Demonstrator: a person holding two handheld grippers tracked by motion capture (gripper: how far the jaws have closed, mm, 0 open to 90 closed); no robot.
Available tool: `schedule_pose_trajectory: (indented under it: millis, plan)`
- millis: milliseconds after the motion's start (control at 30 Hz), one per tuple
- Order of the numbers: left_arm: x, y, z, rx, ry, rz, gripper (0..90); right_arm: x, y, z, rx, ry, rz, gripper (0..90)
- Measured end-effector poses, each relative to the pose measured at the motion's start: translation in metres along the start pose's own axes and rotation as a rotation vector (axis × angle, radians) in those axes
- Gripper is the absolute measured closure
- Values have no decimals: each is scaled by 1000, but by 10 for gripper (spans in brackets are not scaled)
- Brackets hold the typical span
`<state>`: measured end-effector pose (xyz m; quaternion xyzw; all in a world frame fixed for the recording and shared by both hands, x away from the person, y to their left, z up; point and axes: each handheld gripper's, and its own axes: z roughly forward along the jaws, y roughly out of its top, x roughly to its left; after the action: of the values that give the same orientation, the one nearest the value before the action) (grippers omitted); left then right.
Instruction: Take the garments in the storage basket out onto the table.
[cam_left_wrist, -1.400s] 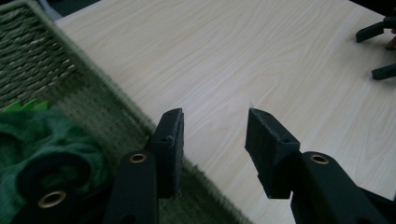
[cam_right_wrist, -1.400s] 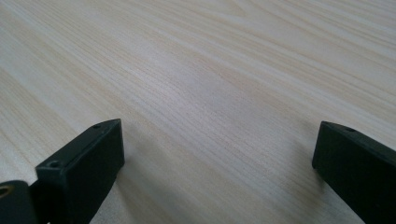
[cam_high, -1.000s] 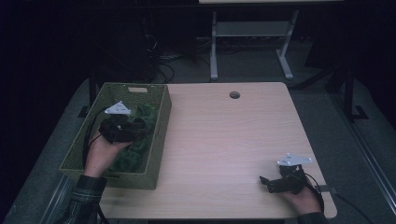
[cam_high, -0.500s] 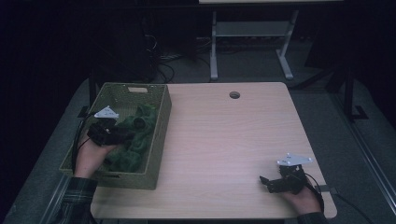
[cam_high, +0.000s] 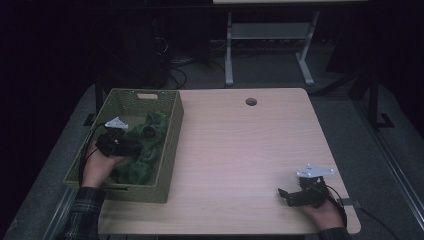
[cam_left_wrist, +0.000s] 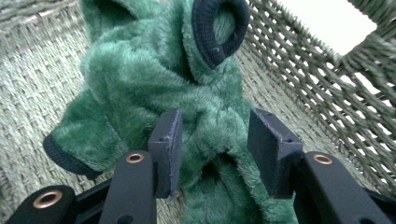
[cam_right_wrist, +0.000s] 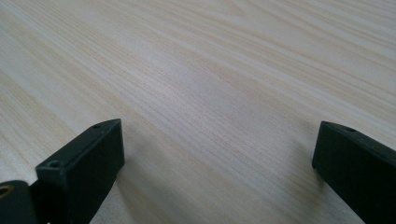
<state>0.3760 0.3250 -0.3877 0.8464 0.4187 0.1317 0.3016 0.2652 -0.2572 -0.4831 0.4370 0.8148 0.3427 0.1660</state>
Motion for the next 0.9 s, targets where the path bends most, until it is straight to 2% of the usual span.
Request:
schedule_pose_trajectory:
  millis: [167,300,433,567,633,733,800,833,900]
  plan:
    - [1,2,8,22,-15,-6,518,0,0,0,0,0,0,19]
    - [1,1,15,68,-17,-7,513,0,0,0,0,0,0,19]
    - [1,-1,17,87,-23,-29,555,0,0,0,0,0,0,19]
    - [3,-3,18,114,-38,-62,680,0,0,0,0,0,0,19]
    - [3,-4,18,137,-36,-68,796,0,0,0,0,0,0,19]
    - [3,-5,18,160,-38,-66,896,0,0,0,0,0,0,19]
    - [3,-5,18,161,-34,-67,896,0,0,0,0,0,0,19]
    - [3,-5,17,152,-17,-68,892,0,0,0,0,0,0,19]
    - [4,-6,17,144,21,-77,765,0,0,0,0,0,0,19]
